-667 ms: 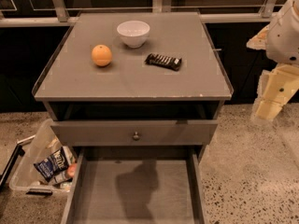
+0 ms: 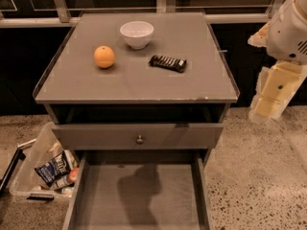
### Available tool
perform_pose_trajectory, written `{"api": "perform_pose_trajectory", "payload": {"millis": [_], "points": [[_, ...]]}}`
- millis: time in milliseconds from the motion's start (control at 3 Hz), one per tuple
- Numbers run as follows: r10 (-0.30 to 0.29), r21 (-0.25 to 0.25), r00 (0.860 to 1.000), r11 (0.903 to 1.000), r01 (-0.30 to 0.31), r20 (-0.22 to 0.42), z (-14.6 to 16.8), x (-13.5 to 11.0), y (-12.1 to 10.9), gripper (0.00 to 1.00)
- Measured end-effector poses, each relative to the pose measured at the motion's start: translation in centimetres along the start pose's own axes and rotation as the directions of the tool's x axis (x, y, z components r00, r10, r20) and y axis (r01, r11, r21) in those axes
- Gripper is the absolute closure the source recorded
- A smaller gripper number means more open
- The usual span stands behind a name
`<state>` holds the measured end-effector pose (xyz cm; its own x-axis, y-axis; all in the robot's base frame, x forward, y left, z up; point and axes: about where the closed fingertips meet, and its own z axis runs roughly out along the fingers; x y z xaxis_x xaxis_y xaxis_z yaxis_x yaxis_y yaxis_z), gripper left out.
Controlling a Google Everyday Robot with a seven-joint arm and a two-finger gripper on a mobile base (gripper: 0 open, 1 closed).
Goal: Place rxbar chocolate into middle drawer
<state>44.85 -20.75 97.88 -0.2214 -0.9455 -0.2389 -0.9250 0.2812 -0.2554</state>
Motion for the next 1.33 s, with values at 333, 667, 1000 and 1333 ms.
{"api": "perform_pose_trajectory", "payload": {"millis": [333,667,1000,1333], "points": [[-0.016,0.03,0.998,0.9995,0.014,0.066,0.4,-2.0,-1.1,0.0],[-0.038,0.06,0.983,0.9978,0.027,0.178,1.0,-3.5,-2.9,0.0],[-0.057,0.052,0.951,0.9977,0.043,0.304,2.3,-5.0,-5.7,0.0],[-0.035,0.017,0.92,0.9994,0.03,0.391,4.8,-6.3,-8.5,0.0]]}}
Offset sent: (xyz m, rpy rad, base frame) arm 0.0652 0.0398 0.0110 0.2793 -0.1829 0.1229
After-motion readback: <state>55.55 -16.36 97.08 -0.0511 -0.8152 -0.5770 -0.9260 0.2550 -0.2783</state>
